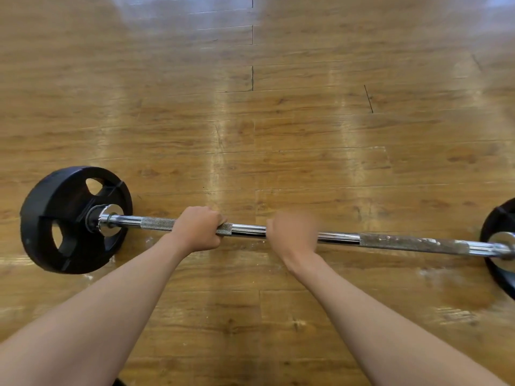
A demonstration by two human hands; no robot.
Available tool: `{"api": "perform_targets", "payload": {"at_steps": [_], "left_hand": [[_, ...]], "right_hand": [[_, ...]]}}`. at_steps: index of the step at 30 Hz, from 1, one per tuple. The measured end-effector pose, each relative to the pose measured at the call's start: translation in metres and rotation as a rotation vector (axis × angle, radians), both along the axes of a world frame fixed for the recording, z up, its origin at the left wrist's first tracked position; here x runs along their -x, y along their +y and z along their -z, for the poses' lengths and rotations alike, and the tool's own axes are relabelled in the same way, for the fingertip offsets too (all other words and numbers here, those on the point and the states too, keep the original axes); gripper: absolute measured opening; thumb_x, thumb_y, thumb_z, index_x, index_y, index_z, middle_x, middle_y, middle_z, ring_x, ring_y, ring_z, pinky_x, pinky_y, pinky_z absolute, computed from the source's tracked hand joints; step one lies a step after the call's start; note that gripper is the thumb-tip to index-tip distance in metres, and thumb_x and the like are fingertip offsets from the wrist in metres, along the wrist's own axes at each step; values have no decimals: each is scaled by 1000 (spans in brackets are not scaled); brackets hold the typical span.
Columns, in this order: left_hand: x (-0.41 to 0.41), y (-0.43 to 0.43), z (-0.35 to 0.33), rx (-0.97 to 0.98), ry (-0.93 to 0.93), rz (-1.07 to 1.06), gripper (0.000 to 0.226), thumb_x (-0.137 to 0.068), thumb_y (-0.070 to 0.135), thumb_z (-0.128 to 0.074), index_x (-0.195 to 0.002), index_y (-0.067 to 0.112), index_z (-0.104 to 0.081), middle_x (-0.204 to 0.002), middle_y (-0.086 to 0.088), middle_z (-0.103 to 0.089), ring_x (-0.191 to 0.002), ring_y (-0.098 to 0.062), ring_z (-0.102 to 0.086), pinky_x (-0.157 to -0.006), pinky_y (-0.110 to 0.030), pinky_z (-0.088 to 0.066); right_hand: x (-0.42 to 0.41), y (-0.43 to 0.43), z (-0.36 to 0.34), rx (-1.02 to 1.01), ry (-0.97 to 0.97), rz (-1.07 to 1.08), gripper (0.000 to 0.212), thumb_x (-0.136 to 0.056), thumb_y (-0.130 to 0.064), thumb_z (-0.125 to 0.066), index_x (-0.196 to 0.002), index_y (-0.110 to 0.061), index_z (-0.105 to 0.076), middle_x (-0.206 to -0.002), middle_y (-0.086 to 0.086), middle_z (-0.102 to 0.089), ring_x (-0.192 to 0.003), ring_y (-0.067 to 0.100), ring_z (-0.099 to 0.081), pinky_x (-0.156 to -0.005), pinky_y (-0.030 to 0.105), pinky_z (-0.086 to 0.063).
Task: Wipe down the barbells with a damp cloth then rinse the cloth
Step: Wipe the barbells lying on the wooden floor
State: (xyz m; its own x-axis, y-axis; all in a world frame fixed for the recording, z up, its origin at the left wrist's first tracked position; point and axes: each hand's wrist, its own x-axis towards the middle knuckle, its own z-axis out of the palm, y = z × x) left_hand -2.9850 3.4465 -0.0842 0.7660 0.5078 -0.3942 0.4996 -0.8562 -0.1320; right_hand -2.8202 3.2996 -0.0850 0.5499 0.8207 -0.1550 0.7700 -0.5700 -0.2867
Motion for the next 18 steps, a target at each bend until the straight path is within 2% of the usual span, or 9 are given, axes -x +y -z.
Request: {"api": "perform_targets", "payload": {"at_steps": [1,3,5,7,9,11,13,15,18], "left_hand": [[0,0,0,-10,5,3,9,-77,31,-58,-81,23,-60,-63,7,-50,-61,-21,-49,-52,-27,-36],[0,-1,1,-36,14,15,10,-78,31,-58,-81,23,-60,-60,8,-42,-61,-21,-47,-52,-27,-31],[2,-2,2,-46,15,27,9,-78,31,-58,-81,23,-59,-59,8,-39,-60,-20,-46,-53,-27,-31],[4,-2,4,-40,14,27,8,-79,31,-58,-80,23,-58,-59,8,-38,-60,-19,-45,-54,-27,-31],[4,-2,5,-35,7,32,9,-78,32,-58,-79,24,-55,-59,9,-39,-60,-18,-45,-54,-27,-33],[3,-1,4,-40,8,28,10,-78,33,-58,-77,24,-53,-59,9,-40,-60,-18,-46,-54,-26,-37],[1,-4,0,-43,11,4,13,-80,36,-59,-78,25,-52,-60,9,-41,-61,-19,-48,-55,-26,-39],[0,-9,-5,-23,-40,-26,24,-79,46,-62,-81,25,-50,-66,9,-46,-66,-22,-54,-55,-28,-38],[-17,-26,-7,15,-277,70,49,-73,66,-61,-93,22,-51,-82,9,-62,-73,-22,-64,-52,-29,-40]], "right_hand": [[9,-1,3,-88,-20,-23,37,-95,-27,-39,-73,-18,-67,-67,6,-67,-64,27,-64,-97,42,-42],[17,-20,16,-220,-121,-105,24,-101,-28,-46,-90,-20,-66,-81,3,-65,-71,25,-61,-93,45,-43],[6,-51,29,-306,-188,-231,14,-101,-23,-57,-112,-18,-64,-99,3,-63,-87,26,-60,-102,47,-42],[-20,-79,30,-337,-201,-235,19,-99,-19,-61,-118,-17,-63,-104,3,-63,-95,25,-60,-110,49,-39],[-40,-88,25,-296,-230,-147,15,-102,-24,-53,-104,-17,-66,-90,0,-64,-84,23,-61,-113,49,-37],[-44,-73,19,-225,-230,-5,32,-99,-28,-40,-80,-19,-64,-70,-1,-61,-64,22,-58,-112,50,-37],[-38,-48,13,-151,-191,102,40,-93,-30,-34,-64,-19,-60,-56,-1,-59,-52,22,-53,-107,49,-38],[-30,-34,15,-123,-150,146,43,-91,-31,-34,-58,-20,-59,-51,-3,-57,-46,19,-47,-96,44,-41],[-27,-32,15,-177,-128,164,43,-90,-30,-33,-55,-20,-58,-47,-5,-51,-42,18,-35,-75,36,-34]]}}
